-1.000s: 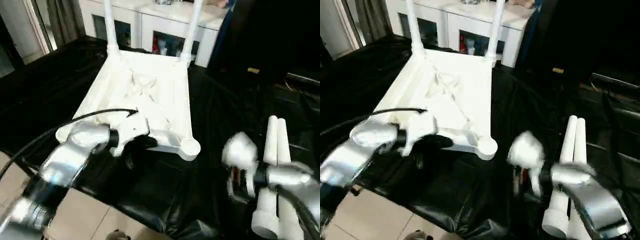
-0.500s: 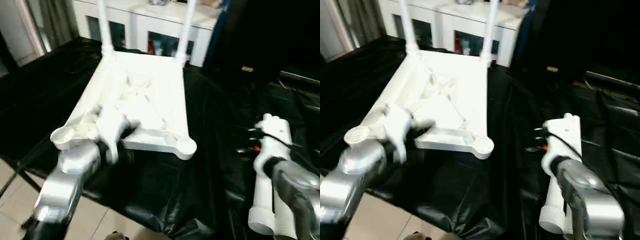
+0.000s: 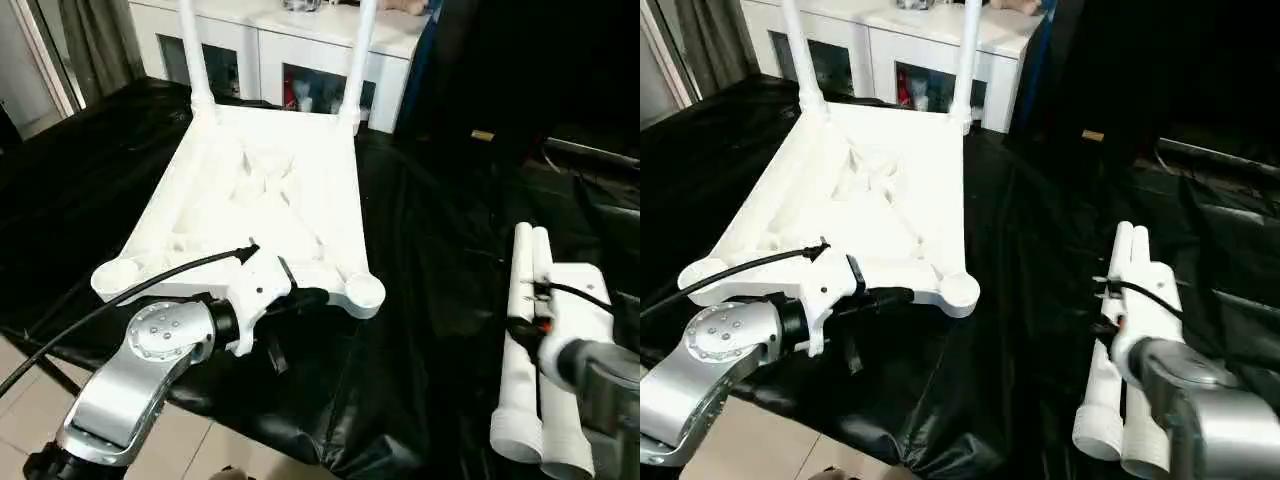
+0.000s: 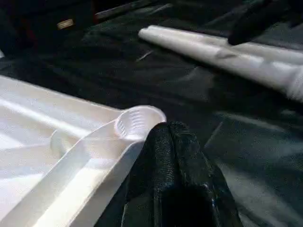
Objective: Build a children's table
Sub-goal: Pick table leg
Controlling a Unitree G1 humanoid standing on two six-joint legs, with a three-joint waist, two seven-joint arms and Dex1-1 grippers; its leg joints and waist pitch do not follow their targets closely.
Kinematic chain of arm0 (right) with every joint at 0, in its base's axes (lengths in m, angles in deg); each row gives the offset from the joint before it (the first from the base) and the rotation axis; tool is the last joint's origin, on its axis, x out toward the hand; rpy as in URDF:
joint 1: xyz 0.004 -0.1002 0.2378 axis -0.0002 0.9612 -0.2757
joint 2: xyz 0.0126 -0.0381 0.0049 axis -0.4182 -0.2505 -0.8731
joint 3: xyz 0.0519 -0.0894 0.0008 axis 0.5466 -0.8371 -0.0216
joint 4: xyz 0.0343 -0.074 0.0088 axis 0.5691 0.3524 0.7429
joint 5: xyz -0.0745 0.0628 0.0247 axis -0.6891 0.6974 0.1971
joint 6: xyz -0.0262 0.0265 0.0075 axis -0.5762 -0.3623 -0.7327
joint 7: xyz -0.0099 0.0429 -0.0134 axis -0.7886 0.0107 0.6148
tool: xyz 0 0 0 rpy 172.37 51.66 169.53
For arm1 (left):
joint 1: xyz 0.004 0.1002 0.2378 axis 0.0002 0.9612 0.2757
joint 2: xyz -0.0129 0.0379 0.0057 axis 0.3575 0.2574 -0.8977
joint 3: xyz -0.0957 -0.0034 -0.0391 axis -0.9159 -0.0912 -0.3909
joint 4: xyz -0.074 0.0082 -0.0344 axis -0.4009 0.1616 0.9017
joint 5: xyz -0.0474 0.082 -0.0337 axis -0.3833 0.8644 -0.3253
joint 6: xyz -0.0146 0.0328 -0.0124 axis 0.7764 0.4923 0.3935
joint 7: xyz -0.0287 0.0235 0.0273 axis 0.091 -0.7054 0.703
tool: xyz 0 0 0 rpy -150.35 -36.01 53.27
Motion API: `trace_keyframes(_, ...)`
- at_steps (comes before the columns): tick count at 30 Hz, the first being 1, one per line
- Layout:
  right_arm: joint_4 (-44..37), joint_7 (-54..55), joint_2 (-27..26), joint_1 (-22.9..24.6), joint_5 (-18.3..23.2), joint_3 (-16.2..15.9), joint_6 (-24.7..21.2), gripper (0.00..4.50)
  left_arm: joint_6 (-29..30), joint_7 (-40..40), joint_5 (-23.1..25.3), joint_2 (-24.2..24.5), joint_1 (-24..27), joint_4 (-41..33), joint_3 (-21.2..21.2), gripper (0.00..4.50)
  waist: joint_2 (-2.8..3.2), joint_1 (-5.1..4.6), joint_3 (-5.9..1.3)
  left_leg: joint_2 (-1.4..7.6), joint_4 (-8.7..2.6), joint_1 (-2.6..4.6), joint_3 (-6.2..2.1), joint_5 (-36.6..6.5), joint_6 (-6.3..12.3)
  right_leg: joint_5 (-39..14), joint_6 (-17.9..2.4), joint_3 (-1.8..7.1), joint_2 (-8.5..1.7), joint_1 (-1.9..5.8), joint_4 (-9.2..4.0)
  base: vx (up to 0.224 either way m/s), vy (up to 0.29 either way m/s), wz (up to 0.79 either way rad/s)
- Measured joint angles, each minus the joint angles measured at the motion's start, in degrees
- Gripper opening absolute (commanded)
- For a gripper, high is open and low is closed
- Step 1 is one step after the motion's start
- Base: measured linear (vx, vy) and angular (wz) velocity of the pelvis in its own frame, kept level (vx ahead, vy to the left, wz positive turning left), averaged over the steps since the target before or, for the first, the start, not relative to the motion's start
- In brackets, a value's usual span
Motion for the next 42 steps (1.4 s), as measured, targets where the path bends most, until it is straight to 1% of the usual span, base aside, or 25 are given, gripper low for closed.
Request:
trace_keyframes(2,0.00,0.13,-0.03,-0.93,-0.35,1.19,-0.34,2.04,0.63,0.60,-0.87,0.17,-0.37,-0.74,0.09,0.00,0.02,0.00,-0.01,0.00,0.00,0.03,0.01,0.00,-0.01,0.00,0.00,0.01,0.00,0.03,0.00,0.000,0.000,0.00)
trace_keyframes(3,0.01,0.06,0.12,-0.96,-0.38,1.34,-0.67,2.27,0.69,0.79,-0.97,0.39,-0.42,-1.04,0.14,0.00,0.02,0.00,-0.02,0.00,0.00,0.06,0.01,0.00,-0.01,0.00,0.00,0.01,0.00,0.04,0.00,0.000,0.000,0.00)
trace_keyframes(4,0.08,-0.07,0.40,-0.92,-0.37,1.33,-1.34,2.27,0.76,1.03,-0.99,1.05,-0.43,-1.41,0.31,0.00,0.02,0.00,-0.02,0.00,-0.01,0.07,0.01,0.00,-0.01,0.00,0.00,0.01,0.00,0.05,0.01,0.000,0.000,0.00)
trace_keyframes(5,0.26,-0.11,0.90,-0.77,-0.38,1.34,-1.89,2.38,0.90,1.35,-1.02,1.93,-0.41,-1.71,0.49,0.00,0.07,0.01,-0.02,0.00,-0.01,0.07,0.01,0.00,-0.01,0.00,0.00,0.01,0.00,0.05,0.00,0.000,0.000,0.00)
trace_keyframes(6,0.34,-0.11,1.20,-0.63,-0.39,1.34,-2.26,2.38,1.06,1.42,-1.07,2.19,-0.39,-1.81,0.49,0.00,0.10,0.00,-0.03,-0.01,-0.01,0.07,0.02,0.00,-0.01,0.00,0.00,0.02,0.00,0.05,0.00,0.000,0.000,0.00)
trace_keyframes(7,0.43,-0.11,1.25,-0.50,-0.39,1.34,-2.38,2.48,1.19,1.46,-1.19,2.20,-0.38,-1.86,0.49,0.00,0.14,0.00,-0.03,-0.01,-0.01,0.07,0.02,0.00,-0.01,0.00,0.00,0.02,0.00,0.05,0.00,0.000,0.000,0.00)
trace_keyframes(8,0.42,-0.11,1.25,-0.03,-0.36,1.33,-2.38,2.66,1.62,1.50,-1.59,2.14,-0.28,-2.11,0.49,0.00,0.15,0.00,-0.03,-0.01,-0.01,0.08,0.02,0.00,0.00,0.00,0.00,0.02,0.00,0.05,0.00,0.000,0.000,0.00)
trace_keyframes(10,0.40,-0.10,1.18,1.66,-0.34,1.38,-2.43,2.73,2.13,1.93,-1.93,2.33,0.20,-2.79,0.52,0.00,0.14,0.04,-0.03,-0.01,-0.03,0.08,0.02,0.00,-0.01,0.00,0.00,0.02,0.00,0.06,-0.01,0.000,0.000,0.00)
trace_keyframes(14,1.43,-0.60,-1.42,2.19,0.20,2.91,-2.57,3.07,2.77,2.32,-1.97,2.77,0.43,-3.16,0.59,0.00,0.12,0.00,-0.06,-0.01,-0.03,0.16,0.03,0.00,-0.01,0.00,0.00,0.03,0.00,0.07,0.03,0.000,0.000,0.00)
trace_keyframes(16,2.29,-1.08,-2.36,2.97,0.44,3.14,-2.58,3.23,2.81,2.20,-1.96,2.93,0.43,-3.16,0.64,0.00,0.08,0.00,-0.07,-0.01,-0.02,0.17,0.03,0.00,-0.01,0.00,0.00,0.03,0.00,0.07,0.02,0.000,0.000,0.00)
trace_keyframes(17,2.91,-1.30,-2.90,3.21,0.63,3.35,-2.57,3.23,2.83,2.08,-1.95,3.20,0.44,-3.16,0.70,0.00,0.07,-0.02,-0.07,-0.02,-0.02,0.16,0.03,0.00,-0.01,0.00,0.00,0.04,0.00,0.07,0.01,0.000,0.000,0.00)
trace_keyframes(18,3.11,-1.44,-3.00,3.20,0.86,3.40,-2.51,3.42,2.83,1.98,-1.95,3.31,0.43,-3.16,0.73,0.00,0.07,-0.03,-0.07,-0.03,-0.02,0.17,0.03,0.00,-0.01,0.00,0.00,0.06,0.00,0.07,0.01,0.000,0.000,0.00)
trace_keyframes(19,3.35,-1.60,-3.20,3.20,0.95,3.49,-2.51,3.42,2.83,1.93,-1.95,3.38,0.43,-3.17,0.80,0.00,-0.05,-0.02,-0.12,-0.03,-0.02,0.17,0.03,0.00,-0.01,0.00,0.00,0.06,0.00,0.07,0.01,0.000,0.000,0.00)
trace_keyframes(20,3.56,-1.74,-3.58,3.21,1.13,3.54,-2.53,3.62,2.84,1.88,-1.95,3.40,0.44,-3.18,0.97,0.00,-0.19,0.00,-0.16,-0.03,-0.04,0.18,0.03,0.00,-0.01,0.00,0.00,0.06,0.00,0.06,0.02,0.000,0.000,0.00)
trace_keyframes(21,3.73,-1.85,-4.12,3.20,1.46,3.61,-2.52,3.62,2.88,1.85,-1.95,3.39,0.44,-3.19,1.08,0.00,-0.28,0.01,-0.22,-0.03,-0.04,0.18,0.03,0.00,-0.01,0.00,0.00,0.05,0.00,0.06,0.02,0.000,0.000,0.00)
trace_keyframes(23,4.17,-2.32,-4.99,3.19,2.11,3.53,-2.55,3.87,2.93,1.54,-1.94,3.38,0.44,-3.31,1.08,0.00,-0.37,0.01,-0.26,-0.04,-0.04,0.17,0.03,0.00,-0.01,0.00,0.00,0.06,-0.01,0.06,0.00,0.000,0.000,0.00)
trace_keyframes(24,4.57,-2.40,-5.14,3.14,2.18,3.45,-2.55,3.87,2.97,1.26,-1.94,3.38,0.44,-3.48,1.08,0.00,-0.42,0.02,-0.25,-0.05,-0.04,0.17,0.03,0.00,-0.01,0.00,0.00,0.07,-0.02,0.06,0.00,0.000,0.000,0.00)
trace_keyframes(26,6.01,-2.69,-5.26,2.50,2.22,3.49,-2.57,4.14,3.27,1.18,-1.97,3.38,0.44,-4.17,1.07,0.00,-0.62,0.04,-0.29,-0.05,-0.04,0.17,0.03,0.00,-0.01,0.00,0.01,0.07,-0.01,0.06,0.00,0.000,0.000,0.00)
trace_keyframes(31,9.23,-2.98,-6.48,0.40,2.83,3.58,-2.57,4.14,4.78,1.73,-3.09,3.69,0.44,-5.75,1.07,0.00,-0.96,0.05,-0.32,-0.05,-0.04,0.18,0.03,0.00,-0.01,0.00,0.01,0.06,-0.02,0.05,0.02,0.000,0.000,0.00)
trace_keyframes(34,11.15,-3.09,-6.81,-0.12,3.04,3.47,-2.58,4.14,5.59,2.77,-4.21,4.76,0.44,-6.65,1.12,0.00,-1.30,0.08,-0.29,-0.06,-0.08,0.17,0.03,0.00,-0.01,0.00,0.01,0.06,-0.02,0.04,0.03,0.000,0.000,0.00)
trace_keyframes(35,12.56,-3.39,-6.57,-0.76,3.22,2.79,-2.58,4.14,5.83,3.71,-4.35,5.98,0.43,-7.36,1.47,0.00,-1.72,0.07,-0.33,-0.05,-0.12,0.19,0.04,0.02,-0.04,-0.01,0.01,0.06,-0.02,0.01,0.05,0.000,0.000,0.00)
trace_keyframes(36,13.16,-3.56,-6.46,-0.91,3.31,2.30,-2.57,4.14,5.95,4.29,-4.39,6.57,0.44,-7.73,1.69,0.00,-1.99,0.11,-0.35,-0.04,-0.16,0.20,0.03,0.03,-0.06,-0.01,0.00,0.04,-0.01,0.01,0.06,0.000,0.000,0.00)
trace_keyframes(38,14.04,-3.78,-6.35,-1.16,3.35,1.79,-2.56,3.89,6.15,5.01,-4.43,6.86,0.44,-7.81,2.16,0.00,-2.54,0.13,-0.30,-0.04,-0.15,0.20,0.03,0.03,-0.06,-0.01,0.01,0.04,-0.01,0.01,0.05,0.000,0.000,0.00)
trace_keyframes(41,17.74,-3.92,-6.35,-2.81,3.34,1.04,-2.05,3.68,6.98,6.57,-4.44,8.95,0.34,-8.09,2.82,0.00,-3.42,0.12,-0.29,-0.04,-0.12,0.20,0.04,0.03,-0.06,-0.01,0.01,0.04,-0.02,0.01,0.05,0.000,0.000,0.00)
trace_keyframes(42,18.60,-3.93,-6.34,-3.32,3.34,0.75,-1.54,3.55,7.24,7.20,-4.45,9.87,0.08,-8.11,2.85,0.21,-3.64,0.11,-0.28,-0.04,-0.13,0.20,0.04,0.03,-0.06,-0.01,0.01,0.04,-0.02,0.01,0.05,0.000,0.000,0.00)
